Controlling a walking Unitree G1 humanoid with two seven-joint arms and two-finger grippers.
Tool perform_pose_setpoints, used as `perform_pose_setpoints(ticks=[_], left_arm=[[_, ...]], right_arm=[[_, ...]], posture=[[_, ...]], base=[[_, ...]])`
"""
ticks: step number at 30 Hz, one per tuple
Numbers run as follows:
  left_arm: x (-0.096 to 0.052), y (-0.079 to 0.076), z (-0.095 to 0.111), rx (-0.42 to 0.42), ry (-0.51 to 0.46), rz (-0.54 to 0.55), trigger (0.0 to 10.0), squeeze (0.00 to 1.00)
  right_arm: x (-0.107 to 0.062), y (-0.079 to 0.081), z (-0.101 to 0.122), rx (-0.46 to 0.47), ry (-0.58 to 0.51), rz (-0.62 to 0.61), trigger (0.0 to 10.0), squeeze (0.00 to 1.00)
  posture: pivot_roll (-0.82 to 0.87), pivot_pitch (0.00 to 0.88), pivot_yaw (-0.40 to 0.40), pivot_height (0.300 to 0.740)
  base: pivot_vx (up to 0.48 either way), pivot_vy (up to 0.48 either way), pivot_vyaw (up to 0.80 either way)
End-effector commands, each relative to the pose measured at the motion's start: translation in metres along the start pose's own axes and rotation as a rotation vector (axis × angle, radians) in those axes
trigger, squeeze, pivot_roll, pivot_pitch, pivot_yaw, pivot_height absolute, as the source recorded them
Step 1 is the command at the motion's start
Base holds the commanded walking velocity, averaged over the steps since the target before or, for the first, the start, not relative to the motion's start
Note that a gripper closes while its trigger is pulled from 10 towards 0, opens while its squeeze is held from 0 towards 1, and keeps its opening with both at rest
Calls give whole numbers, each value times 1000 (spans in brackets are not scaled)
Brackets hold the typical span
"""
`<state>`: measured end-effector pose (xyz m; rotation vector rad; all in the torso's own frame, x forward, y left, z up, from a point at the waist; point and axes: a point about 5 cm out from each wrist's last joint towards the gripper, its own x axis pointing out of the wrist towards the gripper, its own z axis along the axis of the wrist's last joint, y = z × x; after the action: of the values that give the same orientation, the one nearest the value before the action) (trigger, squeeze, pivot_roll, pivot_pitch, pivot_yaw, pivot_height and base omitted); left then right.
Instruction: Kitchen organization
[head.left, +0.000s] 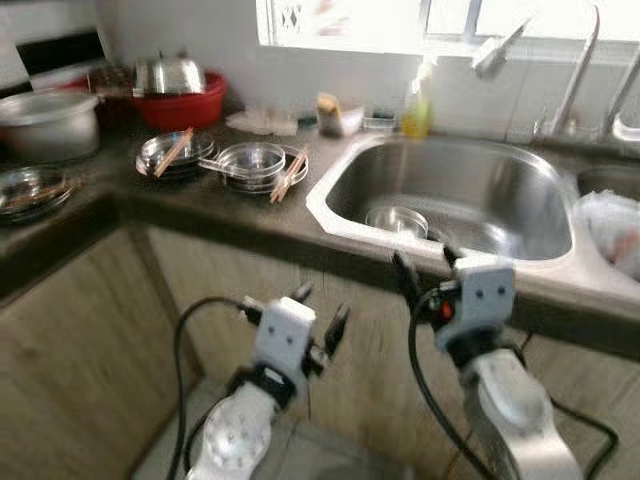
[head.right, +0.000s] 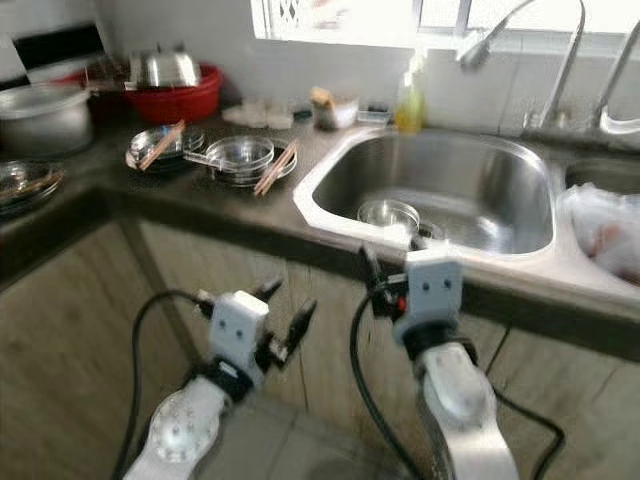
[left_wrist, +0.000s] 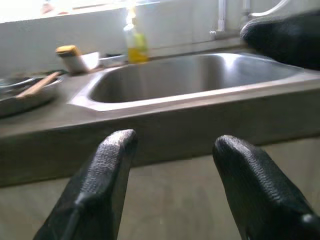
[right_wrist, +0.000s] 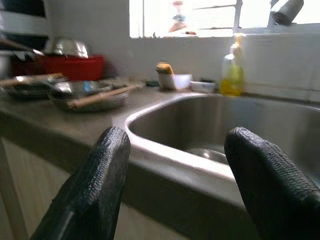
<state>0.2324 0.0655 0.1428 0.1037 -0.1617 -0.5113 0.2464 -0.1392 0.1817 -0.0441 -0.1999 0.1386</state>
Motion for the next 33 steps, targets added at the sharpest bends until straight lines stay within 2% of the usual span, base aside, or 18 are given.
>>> perform_pose_setpoints(ticks=[1, 13, 21, 28, 31, 33], left_arm=[[0, 3, 1, 14, -3, 11, 10000, 0], [-1, 3, 0, 14, 2, 13, 10000, 0], [4, 2, 8, 11, -25, 11, 10000, 0], [5, 4, 5, 10, -10, 31, 10000, 0], [5, 7, 4, -27, 9, 56, 10000, 0], [5, 7, 4, -10, 4, 44, 10000, 0]], right_arm=[[1, 2, 1, 6, -5, -3, 10000, 0], [0, 3, -5, 5, 17, 3, 10000, 0], [0, 4, -8, 2, 25, 10, 10000, 0], [-1, 4, -10, -8, 33, 11, 10000, 0], [-1, 3, -13, -14, 55, 2, 10000, 0], [-1, 3, -15, -20, 67, 6, 10000, 0]], posture=[[-4, 0, -14, 740], [-2, 0, -16, 740], [-3, 0, -15, 740], [-6, 0, -12, 740], [-7, 0, -11, 740], [-7, 0, -12, 740]], base=[[-322, 0, 0], [-318, 0, 0], [-319, 0, 0], [0, 0, 0], [0, 0, 0], [0, 0, 0]])
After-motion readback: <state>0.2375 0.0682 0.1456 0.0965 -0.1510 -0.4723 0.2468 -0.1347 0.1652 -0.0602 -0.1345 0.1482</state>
